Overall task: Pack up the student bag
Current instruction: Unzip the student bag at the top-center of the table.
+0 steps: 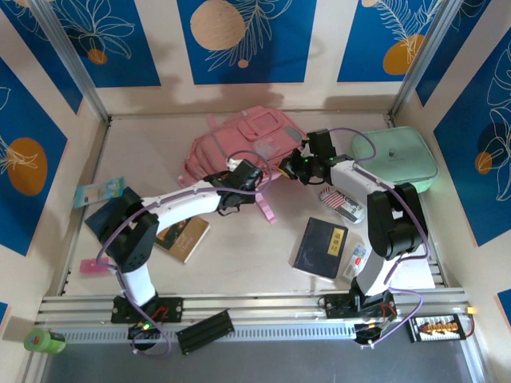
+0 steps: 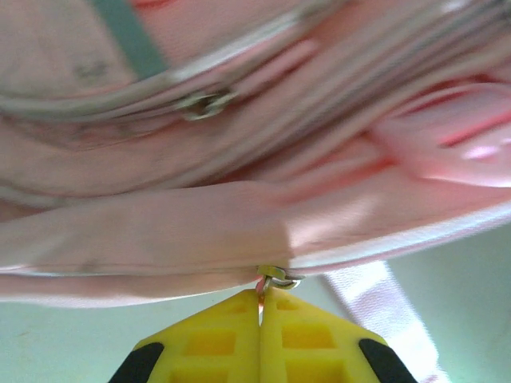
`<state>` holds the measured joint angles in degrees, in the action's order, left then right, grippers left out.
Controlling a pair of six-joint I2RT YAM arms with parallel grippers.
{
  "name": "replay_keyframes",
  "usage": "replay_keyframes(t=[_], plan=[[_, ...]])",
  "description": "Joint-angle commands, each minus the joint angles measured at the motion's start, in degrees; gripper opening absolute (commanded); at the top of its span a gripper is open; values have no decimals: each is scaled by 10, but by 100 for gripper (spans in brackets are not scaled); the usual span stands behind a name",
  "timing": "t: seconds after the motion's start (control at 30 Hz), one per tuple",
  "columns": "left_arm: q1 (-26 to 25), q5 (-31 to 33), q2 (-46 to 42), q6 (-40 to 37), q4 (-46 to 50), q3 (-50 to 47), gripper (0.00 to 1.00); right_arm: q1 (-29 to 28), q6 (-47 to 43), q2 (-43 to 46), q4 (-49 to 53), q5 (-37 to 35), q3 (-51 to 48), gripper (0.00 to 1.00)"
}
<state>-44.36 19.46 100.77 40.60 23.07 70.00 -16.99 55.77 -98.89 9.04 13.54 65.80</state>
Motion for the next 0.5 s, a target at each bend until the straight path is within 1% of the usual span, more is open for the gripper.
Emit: replay_keyframes(t=[0.0,0.07,0.13,0.2,0.37,0.47], plan=[[38,-13,-34,8,28,-53,4,13,-17,30,-9,10,27,2],[50,-21,-50,1,16,-78,4,15,-20,28,-10,13,26,1],[57,-35,-60,-13,-3,-90,7,17,-21,25,-11,16,26,2],[57,-48,-61,-31,-20,-90,11,16,-20,22,-13,21,28,1],[58,-82,-54,-76,-56,-79,28,12,-18,21,-15,25,31,2],[58,-104,-69,-86,-73,-90,34,12,-17,21,-16,25,31,1]])
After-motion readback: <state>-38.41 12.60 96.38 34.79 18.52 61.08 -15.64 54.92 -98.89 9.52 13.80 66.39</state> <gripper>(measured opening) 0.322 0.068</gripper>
